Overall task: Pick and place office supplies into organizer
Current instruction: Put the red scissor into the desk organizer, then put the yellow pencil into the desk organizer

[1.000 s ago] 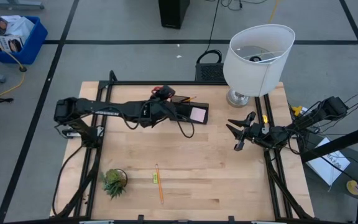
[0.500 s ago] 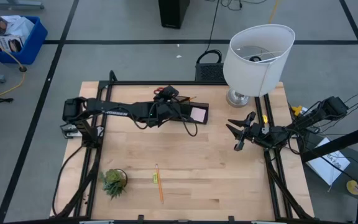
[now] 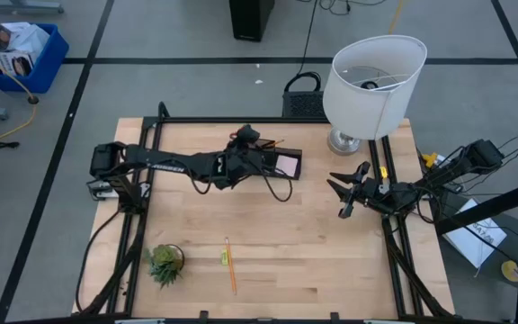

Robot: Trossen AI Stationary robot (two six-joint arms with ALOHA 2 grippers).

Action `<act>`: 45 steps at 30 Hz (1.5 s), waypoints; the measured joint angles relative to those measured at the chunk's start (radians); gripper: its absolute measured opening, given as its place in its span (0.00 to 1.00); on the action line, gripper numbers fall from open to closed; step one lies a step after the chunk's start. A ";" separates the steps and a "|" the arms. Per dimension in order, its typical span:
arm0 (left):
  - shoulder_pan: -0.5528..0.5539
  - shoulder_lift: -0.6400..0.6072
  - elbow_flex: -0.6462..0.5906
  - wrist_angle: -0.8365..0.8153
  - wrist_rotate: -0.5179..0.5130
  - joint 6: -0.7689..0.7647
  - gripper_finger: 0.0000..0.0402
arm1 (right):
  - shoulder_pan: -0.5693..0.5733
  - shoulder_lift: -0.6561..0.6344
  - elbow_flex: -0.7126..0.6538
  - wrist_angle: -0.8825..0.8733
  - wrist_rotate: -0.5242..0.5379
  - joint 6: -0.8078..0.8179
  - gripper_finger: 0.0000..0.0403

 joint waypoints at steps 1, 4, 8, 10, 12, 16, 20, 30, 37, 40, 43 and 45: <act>0.001 0.000 0.000 0.023 -0.032 -0.013 0.59 | 0.000 0.000 0.000 0.000 0.000 0.000 0.25; 0.014 -0.002 0.000 0.086 -0.111 -0.074 0.62 | 0.000 0.000 0.000 0.000 0.000 0.000 0.25; 0.027 -0.001 0.000 0.087 -0.159 -0.121 0.64 | 0.000 0.000 0.000 0.000 0.000 0.000 0.25; 0.036 -0.001 0.000 0.089 -0.152 -0.145 0.64 | 0.000 0.000 0.000 0.000 0.000 0.000 0.25; 0.040 -0.001 0.000 0.088 -0.131 -0.160 0.63 | 0.000 0.000 0.000 0.000 0.000 0.000 0.25; 0.015 -0.002 0.000 0.054 -0.034 -0.208 0.62 | 0.000 0.000 0.000 0.000 0.000 0.000 0.25; -0.035 0.000 0.000 -0.047 0.063 -0.263 0.61 | 0.000 0.000 0.000 0.000 0.000 0.000 0.25; -0.068 -0.001 0.000 -0.037 -0.066 -0.306 0.61 | 0.000 0.000 0.000 0.000 0.000 0.000 0.25; -0.060 -0.020 -0.001 -0.114 -0.057 -0.742 0.61 | 0.000 0.000 0.000 0.000 0.000 0.000 0.25; -0.100 -0.080 0.000 -0.182 0.007 -0.955 0.61 | 0.000 0.000 0.000 0.000 0.000 0.000 0.25; -0.147 -0.163 0.000 -0.339 0.152 -1.245 0.61 | 0.000 0.000 0.000 -0.001 0.000 0.000 0.25; -0.173 -0.221 0.000 -0.430 0.244 -1.403 0.61 | 0.000 0.000 0.000 -0.002 0.000 0.000 0.25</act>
